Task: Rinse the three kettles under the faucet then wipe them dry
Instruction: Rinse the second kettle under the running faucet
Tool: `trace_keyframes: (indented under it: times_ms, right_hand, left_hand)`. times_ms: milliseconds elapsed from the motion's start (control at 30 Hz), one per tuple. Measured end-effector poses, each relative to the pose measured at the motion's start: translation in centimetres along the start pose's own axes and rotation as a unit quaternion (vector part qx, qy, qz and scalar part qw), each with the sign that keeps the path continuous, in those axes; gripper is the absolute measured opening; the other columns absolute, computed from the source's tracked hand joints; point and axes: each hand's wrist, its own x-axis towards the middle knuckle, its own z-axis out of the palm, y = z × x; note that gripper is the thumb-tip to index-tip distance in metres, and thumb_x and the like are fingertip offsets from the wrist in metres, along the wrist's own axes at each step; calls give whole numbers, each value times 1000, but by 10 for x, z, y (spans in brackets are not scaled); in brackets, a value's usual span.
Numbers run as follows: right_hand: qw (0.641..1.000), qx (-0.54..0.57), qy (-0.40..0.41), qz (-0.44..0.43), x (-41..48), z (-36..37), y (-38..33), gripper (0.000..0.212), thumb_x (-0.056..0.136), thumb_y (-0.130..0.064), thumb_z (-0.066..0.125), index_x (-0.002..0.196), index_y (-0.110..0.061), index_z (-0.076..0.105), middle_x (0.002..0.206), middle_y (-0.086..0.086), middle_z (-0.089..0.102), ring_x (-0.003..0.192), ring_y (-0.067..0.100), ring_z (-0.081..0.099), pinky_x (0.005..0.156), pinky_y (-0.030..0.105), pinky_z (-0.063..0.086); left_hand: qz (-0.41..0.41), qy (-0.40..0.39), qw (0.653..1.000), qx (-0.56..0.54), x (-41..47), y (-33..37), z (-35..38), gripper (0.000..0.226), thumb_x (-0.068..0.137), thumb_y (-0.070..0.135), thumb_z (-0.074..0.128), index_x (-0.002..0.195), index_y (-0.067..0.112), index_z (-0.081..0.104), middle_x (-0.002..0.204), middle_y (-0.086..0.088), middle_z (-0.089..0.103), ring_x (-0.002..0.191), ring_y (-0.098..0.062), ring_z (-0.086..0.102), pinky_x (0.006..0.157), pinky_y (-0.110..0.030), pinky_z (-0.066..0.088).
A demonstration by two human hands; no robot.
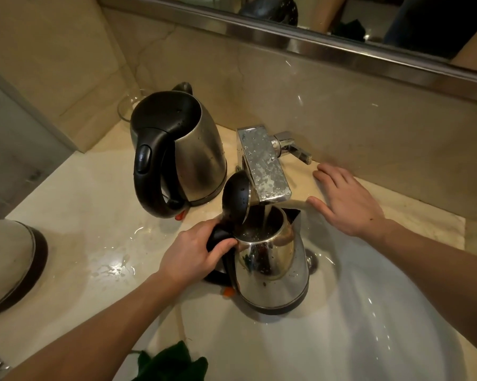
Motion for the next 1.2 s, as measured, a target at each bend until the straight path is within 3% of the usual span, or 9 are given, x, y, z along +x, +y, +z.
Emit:
trace_keyframes:
  times_ms: [267,433,833,1200]
  right_hand:
    - [1000,-10,-15,4,-1,-3,-3,74,96,-62,17,144,-9,36,151,9,34,137,28,28,115,42,26]
    - [1000,-12,-17,3,-1,-4,-4,75,95,-62,16,143,-9,37,151,10,35,136,27,28,115,41,26]
    - [1000,-9,-17,8,-2,-5,-4,72,96,-61,20,143,-9,38,151,9,35,136,28,29,114,39,26]
    - [1000,-15,-26,9,-1,-6,-5,76,95,-64,14,144,-10,36,151,9,35,136,28,29,114,41,27]
  left_hand:
    - [-2,-10,1000,-2,-1,-1,0,66,84,66,38,122,16,58,109,-2,67,97,-19,62,83,-33,54]
    - [0,-9,1000,9,-1,1,0,67,83,65,37,121,14,59,109,-4,67,96,-19,62,81,-25,47]
    - [-10,-12,1000,25,-2,1,0,67,82,66,35,121,16,58,109,-1,66,96,-18,61,80,-20,43]
    - [-9,-13,1000,17,-1,2,0,69,82,67,35,122,16,58,109,-2,66,96,-18,61,82,-25,47]
